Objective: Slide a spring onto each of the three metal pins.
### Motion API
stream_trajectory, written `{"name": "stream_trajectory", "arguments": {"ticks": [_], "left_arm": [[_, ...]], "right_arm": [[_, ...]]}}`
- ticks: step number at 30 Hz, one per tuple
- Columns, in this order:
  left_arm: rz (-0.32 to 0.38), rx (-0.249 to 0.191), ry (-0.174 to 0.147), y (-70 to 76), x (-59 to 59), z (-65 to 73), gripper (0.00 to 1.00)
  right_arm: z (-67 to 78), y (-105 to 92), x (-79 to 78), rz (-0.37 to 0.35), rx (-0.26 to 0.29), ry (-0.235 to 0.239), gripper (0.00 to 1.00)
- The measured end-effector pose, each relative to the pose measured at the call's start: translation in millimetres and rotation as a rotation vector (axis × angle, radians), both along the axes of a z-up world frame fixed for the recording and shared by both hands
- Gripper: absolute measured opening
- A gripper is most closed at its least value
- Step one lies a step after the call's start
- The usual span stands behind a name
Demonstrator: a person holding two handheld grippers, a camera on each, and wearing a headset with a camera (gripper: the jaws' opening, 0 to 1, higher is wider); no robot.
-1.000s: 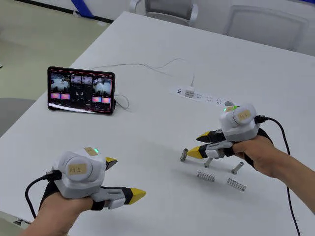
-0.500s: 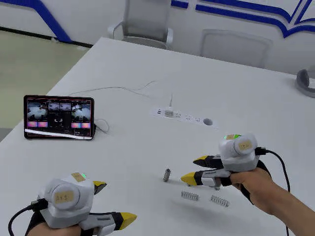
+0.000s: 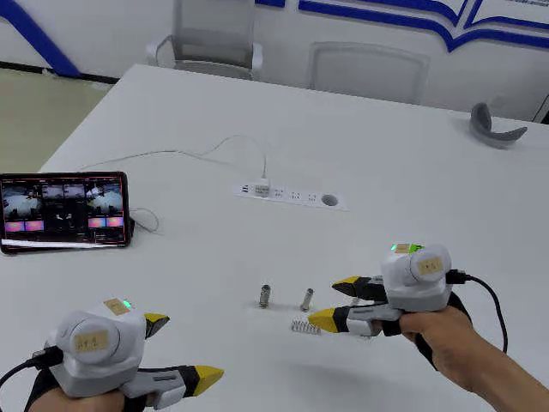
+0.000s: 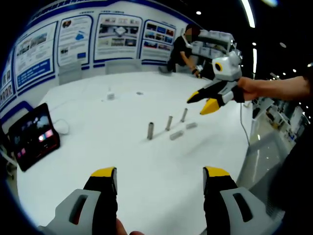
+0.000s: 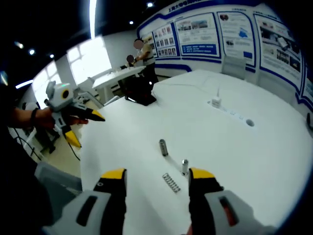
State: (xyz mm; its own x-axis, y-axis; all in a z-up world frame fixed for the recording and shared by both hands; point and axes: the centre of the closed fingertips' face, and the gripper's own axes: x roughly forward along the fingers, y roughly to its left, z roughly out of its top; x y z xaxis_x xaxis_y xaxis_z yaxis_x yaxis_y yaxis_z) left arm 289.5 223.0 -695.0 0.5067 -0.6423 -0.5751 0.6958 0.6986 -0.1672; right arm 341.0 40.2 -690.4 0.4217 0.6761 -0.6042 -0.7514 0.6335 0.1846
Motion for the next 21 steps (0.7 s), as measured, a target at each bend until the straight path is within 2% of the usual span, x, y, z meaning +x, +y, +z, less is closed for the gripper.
{"name": "stream_trajectory", "arguments": {"ticks": [7,12,21], "left_arm": [[-0.023,0.003,0.005,-12.8,0.8,-2.7,0.73],[-0.041,0.003,0.007,-20.1,2.2,-2.7,0.73],[-0.067,0.009,0.006,-26.9,4.6,-2.0,0.73]], "right_arm": [[0.7,-17.6,-11.7,-0.064,0.033,-0.002,0.56],[-2.1,-28.0,-20.8,-0.102,0.032,0.002,0.6],[-3.2,-40.5,-34.0,-0.155,0.053,0.004,0.63]]}}
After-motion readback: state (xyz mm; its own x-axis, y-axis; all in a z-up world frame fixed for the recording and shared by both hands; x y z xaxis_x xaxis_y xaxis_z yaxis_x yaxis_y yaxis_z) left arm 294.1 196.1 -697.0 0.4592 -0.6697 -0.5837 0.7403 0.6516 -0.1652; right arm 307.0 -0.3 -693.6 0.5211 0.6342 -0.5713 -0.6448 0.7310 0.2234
